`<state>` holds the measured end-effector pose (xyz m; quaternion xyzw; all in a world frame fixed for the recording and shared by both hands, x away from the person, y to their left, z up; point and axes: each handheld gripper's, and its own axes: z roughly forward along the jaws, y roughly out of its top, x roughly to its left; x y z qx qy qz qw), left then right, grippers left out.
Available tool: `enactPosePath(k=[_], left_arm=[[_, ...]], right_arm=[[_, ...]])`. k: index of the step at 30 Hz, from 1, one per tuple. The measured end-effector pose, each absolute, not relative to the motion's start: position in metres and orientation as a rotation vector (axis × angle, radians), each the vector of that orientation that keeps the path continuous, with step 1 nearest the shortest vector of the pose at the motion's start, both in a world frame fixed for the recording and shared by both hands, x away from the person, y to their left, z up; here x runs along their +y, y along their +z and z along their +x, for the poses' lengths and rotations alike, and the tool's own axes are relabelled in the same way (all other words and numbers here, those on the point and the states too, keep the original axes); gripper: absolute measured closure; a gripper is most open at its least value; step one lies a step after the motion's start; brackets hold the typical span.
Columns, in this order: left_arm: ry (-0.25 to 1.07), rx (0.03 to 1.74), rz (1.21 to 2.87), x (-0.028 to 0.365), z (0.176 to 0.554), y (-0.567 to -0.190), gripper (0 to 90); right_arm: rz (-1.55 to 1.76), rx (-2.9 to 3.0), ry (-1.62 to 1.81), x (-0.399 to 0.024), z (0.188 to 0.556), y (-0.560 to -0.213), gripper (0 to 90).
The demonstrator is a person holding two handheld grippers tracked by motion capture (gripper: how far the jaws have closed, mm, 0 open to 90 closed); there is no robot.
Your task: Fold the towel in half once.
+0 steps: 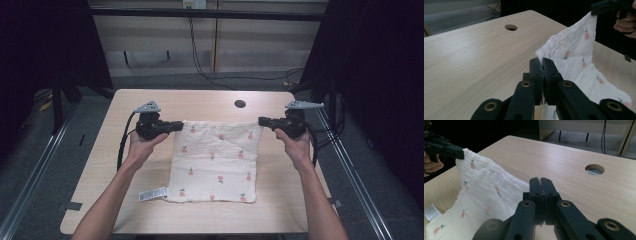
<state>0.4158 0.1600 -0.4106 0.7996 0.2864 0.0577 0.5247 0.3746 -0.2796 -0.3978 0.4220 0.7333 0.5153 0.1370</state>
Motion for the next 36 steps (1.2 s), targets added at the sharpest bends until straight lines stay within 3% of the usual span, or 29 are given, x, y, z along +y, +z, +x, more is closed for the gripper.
enactPosePath(k=[11,22,36], left_arm=[[0.122,0.675,1.930,0.162,0.406,-0.431,87.0],[0.133,0.626,1.900,0.176,0.380,-0.419,87.2],[0.126,0.586,1.991,0.176,0.352,-0.425,87.3]], right_arm=[[1.185,2.151,1.575,-0.280,0.358,-0.405,88.6],[1.158,2.227,1.528,-0.279,0.333,-0.409,88.7],[1.131,2.278,1.478,-0.277,0.299,-0.411,88.7]])
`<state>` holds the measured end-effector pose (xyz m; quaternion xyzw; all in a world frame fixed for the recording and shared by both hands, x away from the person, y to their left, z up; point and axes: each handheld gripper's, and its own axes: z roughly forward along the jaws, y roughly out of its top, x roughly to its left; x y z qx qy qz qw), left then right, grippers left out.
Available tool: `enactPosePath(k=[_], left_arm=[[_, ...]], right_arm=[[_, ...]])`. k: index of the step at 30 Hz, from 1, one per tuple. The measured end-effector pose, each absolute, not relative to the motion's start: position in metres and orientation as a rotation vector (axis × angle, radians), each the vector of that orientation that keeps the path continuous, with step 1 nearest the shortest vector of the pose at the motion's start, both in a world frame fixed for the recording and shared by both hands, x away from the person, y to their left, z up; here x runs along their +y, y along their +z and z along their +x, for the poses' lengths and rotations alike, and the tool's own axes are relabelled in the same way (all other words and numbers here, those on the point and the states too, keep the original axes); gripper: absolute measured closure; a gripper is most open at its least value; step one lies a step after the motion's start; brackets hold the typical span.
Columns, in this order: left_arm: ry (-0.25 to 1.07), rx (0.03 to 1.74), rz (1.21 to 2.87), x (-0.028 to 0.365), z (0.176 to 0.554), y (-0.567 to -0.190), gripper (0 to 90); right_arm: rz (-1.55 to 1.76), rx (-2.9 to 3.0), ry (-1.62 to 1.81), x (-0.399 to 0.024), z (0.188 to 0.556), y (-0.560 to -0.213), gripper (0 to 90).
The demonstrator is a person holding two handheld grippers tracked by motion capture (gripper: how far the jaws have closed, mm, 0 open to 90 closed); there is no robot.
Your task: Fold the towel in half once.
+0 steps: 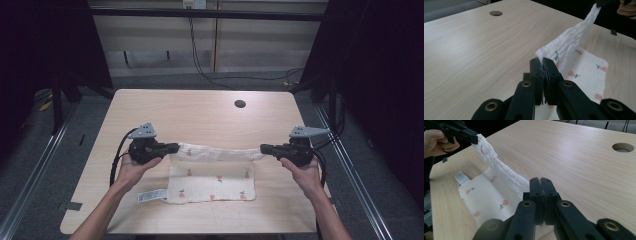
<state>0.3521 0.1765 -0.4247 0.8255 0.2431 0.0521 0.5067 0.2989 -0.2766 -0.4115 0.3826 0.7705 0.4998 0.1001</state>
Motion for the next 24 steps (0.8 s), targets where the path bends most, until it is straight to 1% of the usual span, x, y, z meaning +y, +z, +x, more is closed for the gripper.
enactPosePath(k=[3,7,10,15,18,21,24], left_arm=[[0.108,0.607,1.974,0.181,0.348,-0.426,87.3],[0.096,0.596,1.983,0.183,0.335,-0.427,87.2],[0.113,0.577,2.006,0.181,0.327,-0.426,87.1],[0.088,0.573,2.001,0.183,0.318,-0.430,87.1],[0.077,0.578,2.023,0.187,0.311,-0.442,86.8],[0.065,0.577,2.039,0.187,0.306,-0.446,86.6],[0.058,0.559,2.092,0.182,0.299,-0.457,86.6]], right_arm=[[1.118,2.296,1.473,-0.276,0.293,-0.413,88.7],[1.107,2.316,1.470,-0.274,0.285,-0.416,88.7],[1.079,2.333,1.444,-0.271,0.279,-0.415,88.7],[1.065,2.337,1.439,-0.271,0.271,-0.415,88.7],[1.086,2.362,1.422,-0.271,0.264,-0.426,88.7],[1.095,2.375,1.413,-0.270,0.262,-0.433,88.7],[1.115,2.405,1.398,-0.268,0.256,-0.448,88.6]])
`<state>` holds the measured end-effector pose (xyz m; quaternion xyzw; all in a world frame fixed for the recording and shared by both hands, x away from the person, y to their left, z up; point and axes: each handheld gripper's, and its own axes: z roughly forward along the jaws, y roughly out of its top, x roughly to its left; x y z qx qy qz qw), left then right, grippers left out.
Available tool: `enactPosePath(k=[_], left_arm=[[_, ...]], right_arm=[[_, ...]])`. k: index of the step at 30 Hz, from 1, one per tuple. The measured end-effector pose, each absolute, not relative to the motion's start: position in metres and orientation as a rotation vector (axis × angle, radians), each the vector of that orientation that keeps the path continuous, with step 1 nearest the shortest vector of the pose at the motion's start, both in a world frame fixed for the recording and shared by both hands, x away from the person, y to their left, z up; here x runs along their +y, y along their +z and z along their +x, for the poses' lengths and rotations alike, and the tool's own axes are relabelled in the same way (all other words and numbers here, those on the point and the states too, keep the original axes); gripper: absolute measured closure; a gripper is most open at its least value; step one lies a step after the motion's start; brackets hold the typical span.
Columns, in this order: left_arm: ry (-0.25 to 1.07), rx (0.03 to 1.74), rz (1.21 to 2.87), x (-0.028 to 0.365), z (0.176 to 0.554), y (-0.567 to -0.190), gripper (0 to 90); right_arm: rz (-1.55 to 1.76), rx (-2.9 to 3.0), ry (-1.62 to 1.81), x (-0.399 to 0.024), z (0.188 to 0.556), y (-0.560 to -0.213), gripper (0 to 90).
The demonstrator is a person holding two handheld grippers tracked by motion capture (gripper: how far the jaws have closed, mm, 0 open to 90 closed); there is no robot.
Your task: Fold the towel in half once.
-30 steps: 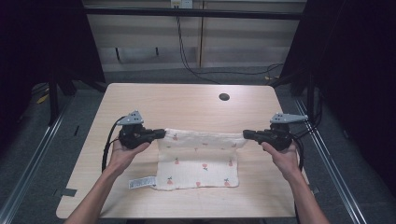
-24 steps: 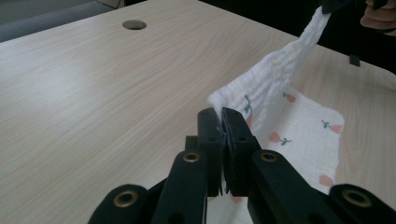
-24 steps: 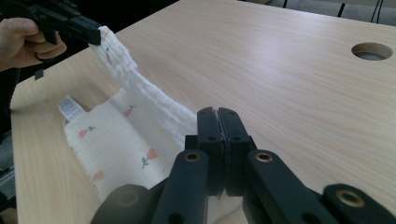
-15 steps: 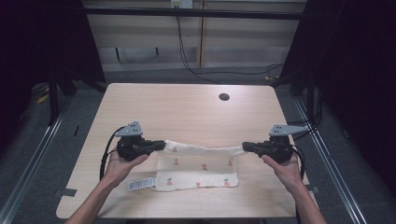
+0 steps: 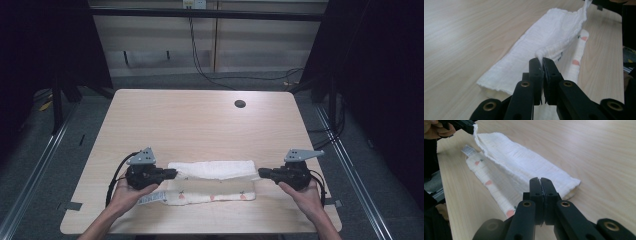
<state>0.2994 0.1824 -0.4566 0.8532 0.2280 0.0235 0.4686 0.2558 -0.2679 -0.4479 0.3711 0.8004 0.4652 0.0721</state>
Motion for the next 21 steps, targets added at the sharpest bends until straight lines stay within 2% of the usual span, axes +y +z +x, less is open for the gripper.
enactPosePath(k=[9,13,21], left_arm=[[0.050,0.532,2.157,0.184,0.291,-0.471,83.9],[0.019,0.520,2.178,0.184,0.285,-0.475,85.8],[-0.018,0.494,2.226,0.185,0.270,-0.485,78.7]], right_arm=[[1.124,2.472,1.333,-0.263,0.241,-0.468,88.5],[1.117,2.498,1.347,-0.259,0.236,-0.472,88.4],[1.122,2.535,1.289,-0.257,0.229,-0.480,87.8]])
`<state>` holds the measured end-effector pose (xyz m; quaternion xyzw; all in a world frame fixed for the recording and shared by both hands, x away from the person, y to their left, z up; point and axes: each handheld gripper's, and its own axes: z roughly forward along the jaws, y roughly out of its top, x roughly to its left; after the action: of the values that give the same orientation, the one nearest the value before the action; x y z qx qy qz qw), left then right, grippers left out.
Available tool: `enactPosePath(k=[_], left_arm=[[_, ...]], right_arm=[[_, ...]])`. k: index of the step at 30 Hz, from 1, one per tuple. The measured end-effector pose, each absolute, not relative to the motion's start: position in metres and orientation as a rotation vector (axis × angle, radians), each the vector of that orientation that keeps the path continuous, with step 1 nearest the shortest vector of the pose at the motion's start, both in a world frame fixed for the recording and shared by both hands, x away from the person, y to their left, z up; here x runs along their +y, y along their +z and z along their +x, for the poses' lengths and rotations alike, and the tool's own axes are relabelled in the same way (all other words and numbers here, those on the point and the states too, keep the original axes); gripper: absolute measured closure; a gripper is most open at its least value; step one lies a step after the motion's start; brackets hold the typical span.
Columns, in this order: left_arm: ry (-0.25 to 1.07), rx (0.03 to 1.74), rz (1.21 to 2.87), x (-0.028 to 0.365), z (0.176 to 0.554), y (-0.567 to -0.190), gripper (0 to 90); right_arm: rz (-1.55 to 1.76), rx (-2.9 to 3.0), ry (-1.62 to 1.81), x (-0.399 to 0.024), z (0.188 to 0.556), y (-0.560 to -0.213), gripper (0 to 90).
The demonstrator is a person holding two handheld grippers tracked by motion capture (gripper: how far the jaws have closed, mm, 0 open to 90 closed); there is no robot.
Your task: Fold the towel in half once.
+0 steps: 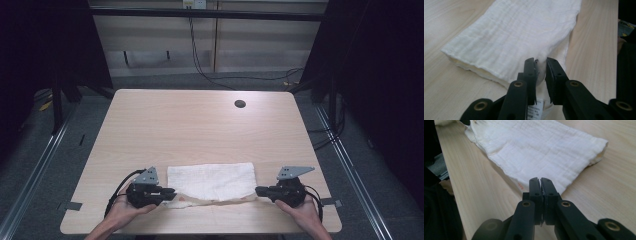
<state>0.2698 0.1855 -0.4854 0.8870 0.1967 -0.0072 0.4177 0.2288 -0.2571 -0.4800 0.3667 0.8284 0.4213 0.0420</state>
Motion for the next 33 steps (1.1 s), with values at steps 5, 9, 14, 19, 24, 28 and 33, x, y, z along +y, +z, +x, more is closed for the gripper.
enactPosePath(k=[5,9,14,19,24,28,33], left_arm=[[-0.022,0.476,2.199,0.192,0.265,-0.480,77.3],[-0.008,0.489,2.183,0.197,0.267,-0.477,77.4],[0.009,0.531,2.191,0.191,0.279,-0.481,75.7],[0.023,0.550,2.238,0.181,0.290,-0.491,75.0],[0.026,0.545,2.276,0.177,0.290,-0.496,75.6],[0.017,0.555,2.272,0.175,0.291,-0.498,77.8],[0.036,0.542,2.283,0.171,0.292,-0.498,83.3]], right_arm=[[1.124,2.550,1.285,-0.258,0.219,-0.483,84.1],[1.132,2.534,1.317,-0.259,0.218,-0.481,80.9],[1.147,2.494,1.369,-0.259,0.219,-0.475,71.4],[1.166,2.445,1.338,-0.259,0.227,-0.473,61.2],[1.152,2.465,1.265,-0.244,0.246,-0.477,59.4],[1.144,2.517,1.210,-0.228,0.262,-0.488,58.5],[1.139,2.534,1.121,-0.215,0.269,-0.498,57.7]])
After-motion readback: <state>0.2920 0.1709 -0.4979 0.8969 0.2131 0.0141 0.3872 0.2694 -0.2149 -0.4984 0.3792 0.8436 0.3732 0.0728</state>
